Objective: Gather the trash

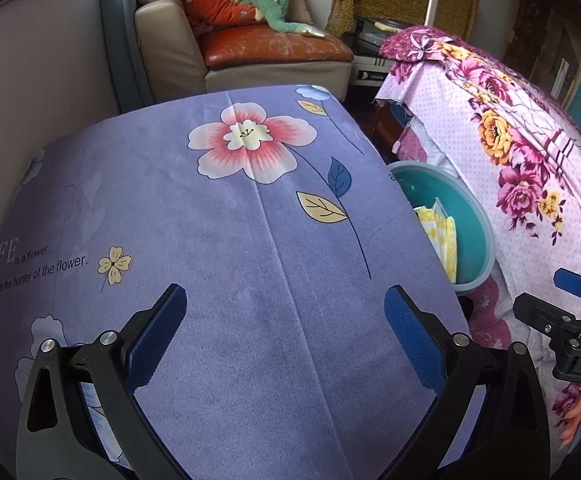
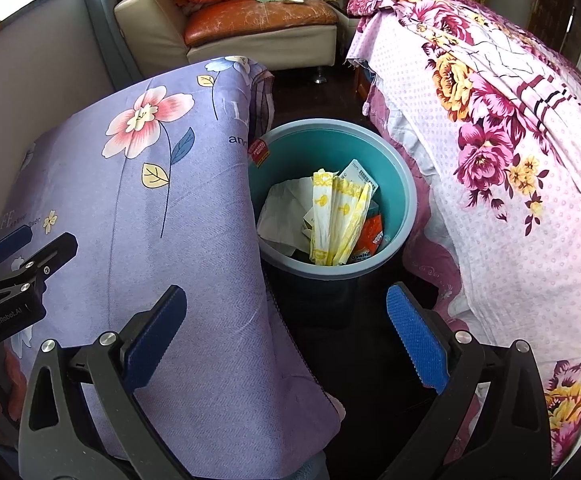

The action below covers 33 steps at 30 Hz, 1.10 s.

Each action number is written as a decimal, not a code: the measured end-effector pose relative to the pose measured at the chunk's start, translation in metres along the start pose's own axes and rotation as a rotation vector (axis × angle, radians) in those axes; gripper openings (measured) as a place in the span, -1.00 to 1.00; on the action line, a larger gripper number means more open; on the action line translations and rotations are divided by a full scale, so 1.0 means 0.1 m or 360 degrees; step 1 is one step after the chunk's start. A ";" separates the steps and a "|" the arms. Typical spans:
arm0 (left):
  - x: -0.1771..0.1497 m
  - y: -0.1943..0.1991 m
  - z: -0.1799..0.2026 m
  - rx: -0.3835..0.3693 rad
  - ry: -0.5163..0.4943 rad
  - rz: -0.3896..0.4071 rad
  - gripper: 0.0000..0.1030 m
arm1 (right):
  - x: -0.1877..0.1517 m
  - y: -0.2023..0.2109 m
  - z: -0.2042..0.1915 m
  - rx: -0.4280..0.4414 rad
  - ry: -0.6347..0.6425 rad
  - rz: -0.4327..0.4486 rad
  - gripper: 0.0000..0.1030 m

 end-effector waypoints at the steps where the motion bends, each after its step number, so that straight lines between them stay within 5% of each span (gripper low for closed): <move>1: 0.00 -0.01 0.00 -0.0002 0.0001 -0.0003 0.92 | 0.00 -0.01 0.00 -0.0001 -0.0001 -0.0002 0.87; 33: 0.03 -0.07 -0.09 0.0006 0.0036 -0.0007 0.92 | 0.07 -0.11 -0.06 0.0001 0.0025 -0.0035 0.87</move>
Point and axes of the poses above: each gripper's, at about its wrist camera, not at the fingertips, and y roughly against the way its jaws point, z to its right, x to its top, the point moved 3 cm from there along -y, roughly the way its jaws point, and after that the axes turned 10 degrees about y, right-handed, at the moved point
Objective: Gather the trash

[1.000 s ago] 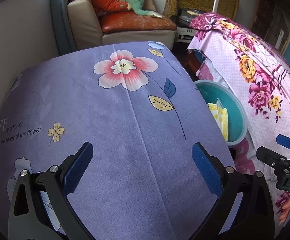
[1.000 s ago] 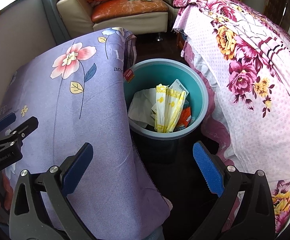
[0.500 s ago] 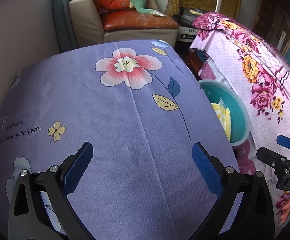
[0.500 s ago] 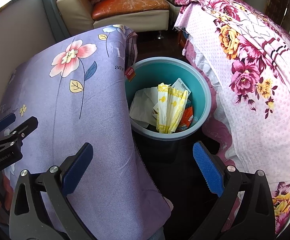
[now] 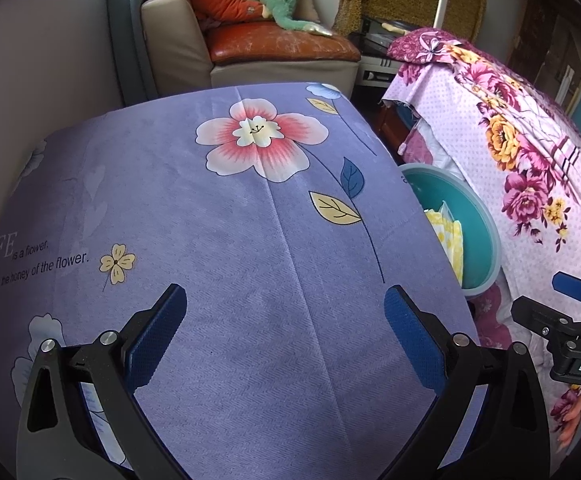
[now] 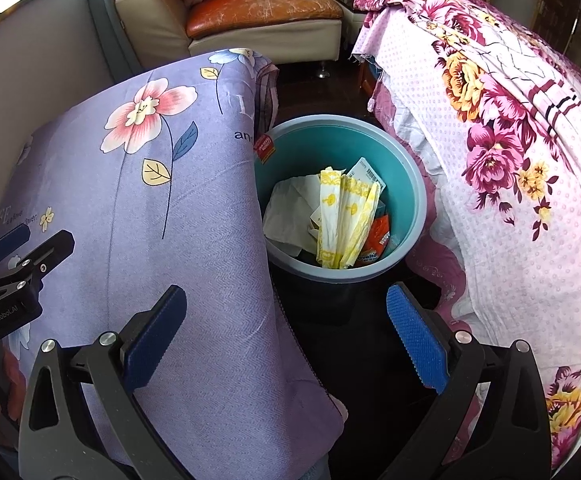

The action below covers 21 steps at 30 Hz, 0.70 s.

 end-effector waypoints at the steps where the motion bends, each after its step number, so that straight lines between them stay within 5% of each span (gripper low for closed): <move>1: 0.00 0.00 0.00 -0.0001 0.0000 0.0000 0.92 | 0.00 0.00 0.00 -0.0002 0.0000 -0.0001 0.87; 21: 0.00 0.01 0.00 0.0000 0.0000 -0.0001 0.92 | 0.03 0.01 -0.01 0.0004 0.0006 -0.0003 0.87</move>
Point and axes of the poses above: each gripper's, at about its wrist camera, not at the fingertips, and y roughly against the way its jaws point, z to its right, x to its top, the point moved 3 cm from there along -y, roughly the way its jaws point, and after that the axes turned 10 degrees about y, right-handed, at the moved point
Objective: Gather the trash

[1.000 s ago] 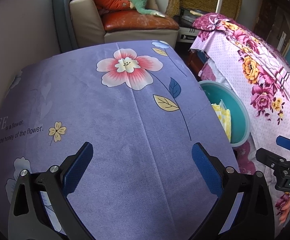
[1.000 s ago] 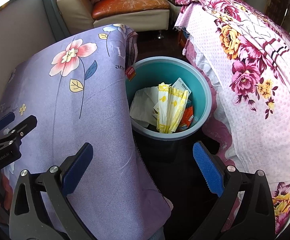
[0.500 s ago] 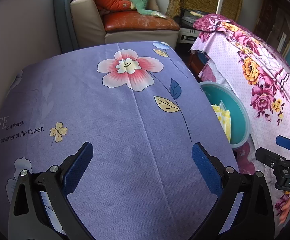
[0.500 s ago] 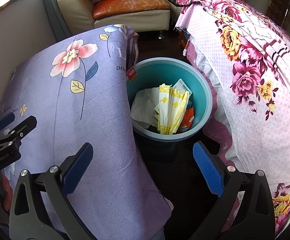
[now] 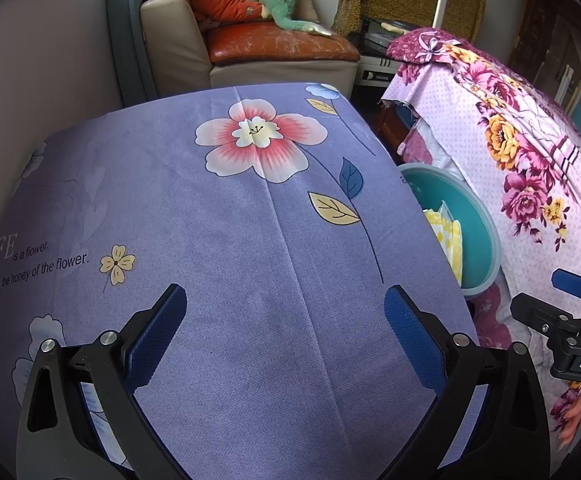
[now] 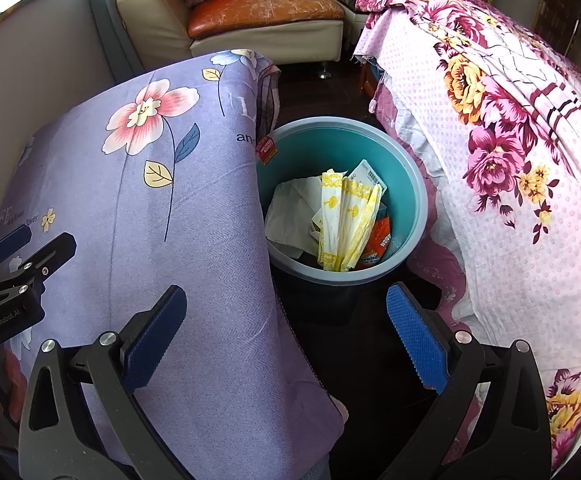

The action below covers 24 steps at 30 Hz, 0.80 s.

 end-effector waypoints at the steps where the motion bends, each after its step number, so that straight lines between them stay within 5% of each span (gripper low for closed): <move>1: 0.00 0.00 -0.01 0.0000 0.0000 0.0000 0.92 | 0.00 0.00 0.00 0.0001 0.0000 -0.0002 0.87; 24: -0.01 0.01 0.00 -0.0001 -0.0002 -0.0003 0.92 | -0.02 -0.04 -0.01 0.0008 -0.0006 -0.0011 0.87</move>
Point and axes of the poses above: each gripper's, at about its wrist camera, not at the fingertips, and y roughly against the way its jaws point, z to its right, x to its top, the point moved 3 cm from there along -y, roughly the way its jaws point, and after that the axes turned 10 degrees about y, right-handed, at the moved point
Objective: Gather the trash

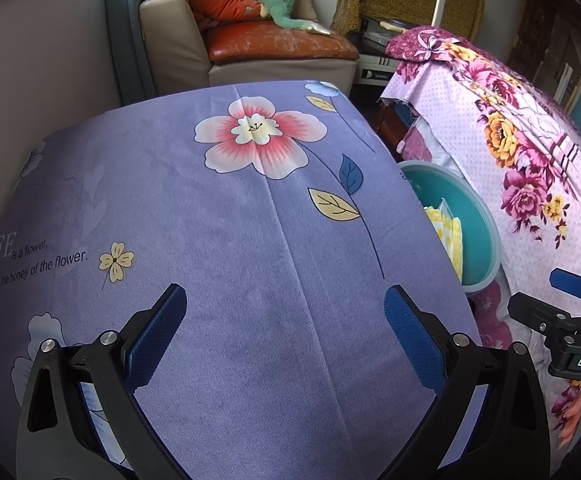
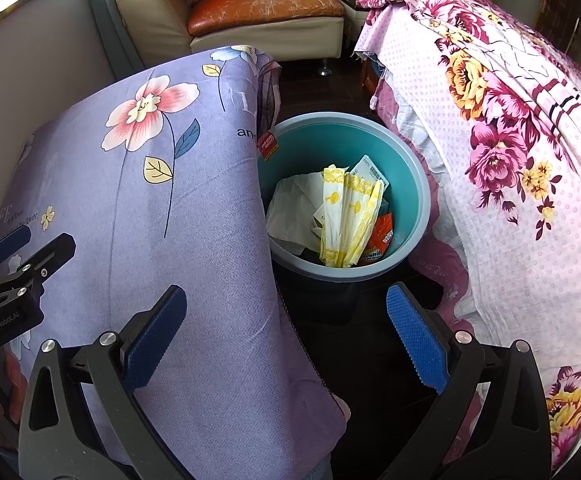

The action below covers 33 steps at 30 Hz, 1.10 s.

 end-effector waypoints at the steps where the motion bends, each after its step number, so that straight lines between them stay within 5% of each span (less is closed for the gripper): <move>1: 0.00 0.00 0.00 0.0000 -0.0001 -0.0001 0.92 | 0.00 0.00 0.00 0.0001 -0.0001 0.0000 0.87; 33: -0.08 -0.12 -0.05 0.0004 0.0000 -0.0074 0.92 | -0.02 -0.02 0.04 -0.0005 -0.0018 -0.0008 0.87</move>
Point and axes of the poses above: each gripper's, at about its wrist camera, not at the fingertips, and y roughly against the way its jaws point, z to its right, x to its top, the point moved 3 cm from there along -y, roughly the way its jaws point, and after that the axes turned 10 degrees about y, right-handed, at the moved point
